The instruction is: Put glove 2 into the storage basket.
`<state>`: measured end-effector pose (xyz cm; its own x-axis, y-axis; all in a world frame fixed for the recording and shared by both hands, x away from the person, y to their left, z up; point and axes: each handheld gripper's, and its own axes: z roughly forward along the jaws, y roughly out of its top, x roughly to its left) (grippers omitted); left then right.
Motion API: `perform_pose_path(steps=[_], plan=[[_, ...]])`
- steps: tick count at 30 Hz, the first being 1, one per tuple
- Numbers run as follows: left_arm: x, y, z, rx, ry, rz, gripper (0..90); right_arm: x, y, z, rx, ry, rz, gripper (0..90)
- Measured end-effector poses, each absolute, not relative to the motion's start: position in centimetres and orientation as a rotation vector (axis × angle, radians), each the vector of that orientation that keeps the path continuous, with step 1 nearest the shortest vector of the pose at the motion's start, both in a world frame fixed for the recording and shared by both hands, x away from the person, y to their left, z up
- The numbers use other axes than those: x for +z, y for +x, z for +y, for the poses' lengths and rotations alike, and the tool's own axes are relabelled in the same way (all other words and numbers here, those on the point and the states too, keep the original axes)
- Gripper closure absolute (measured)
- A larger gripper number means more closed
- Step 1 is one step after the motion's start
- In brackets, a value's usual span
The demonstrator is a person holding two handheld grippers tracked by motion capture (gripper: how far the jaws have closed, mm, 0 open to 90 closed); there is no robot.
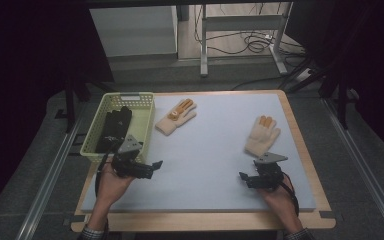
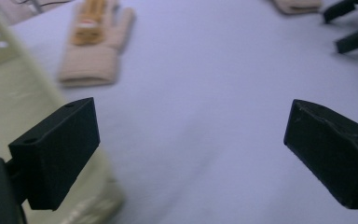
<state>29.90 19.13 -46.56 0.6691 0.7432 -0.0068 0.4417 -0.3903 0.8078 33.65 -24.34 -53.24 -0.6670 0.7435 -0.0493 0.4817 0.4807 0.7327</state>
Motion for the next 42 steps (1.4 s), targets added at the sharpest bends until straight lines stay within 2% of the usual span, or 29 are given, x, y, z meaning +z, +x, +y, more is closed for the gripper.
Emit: perform_pose_path(steps=[9,19,21,42], plan=[[-51.5,28.1,15.5,0.418,2.118,0.872,0.9,-53.2,33.6,-24.3,1.002,1.027,2.371,23.8],[-54.9,28.8,15.8,0.414,2.209,0.956,0.0,-53.2,33.7,-24.3,1.006,1.028,2.370,23.8],[-55.1,29.2,16.2,0.352,2.192,0.982,0.0,-53.2,33.7,-24.3,1.006,1.029,2.370,23.8],[-55.2,29.1,16.1,0.360,2.190,0.983,0.1,-53.0,33.8,-24.7,1.022,1.068,2.380,22.0]])
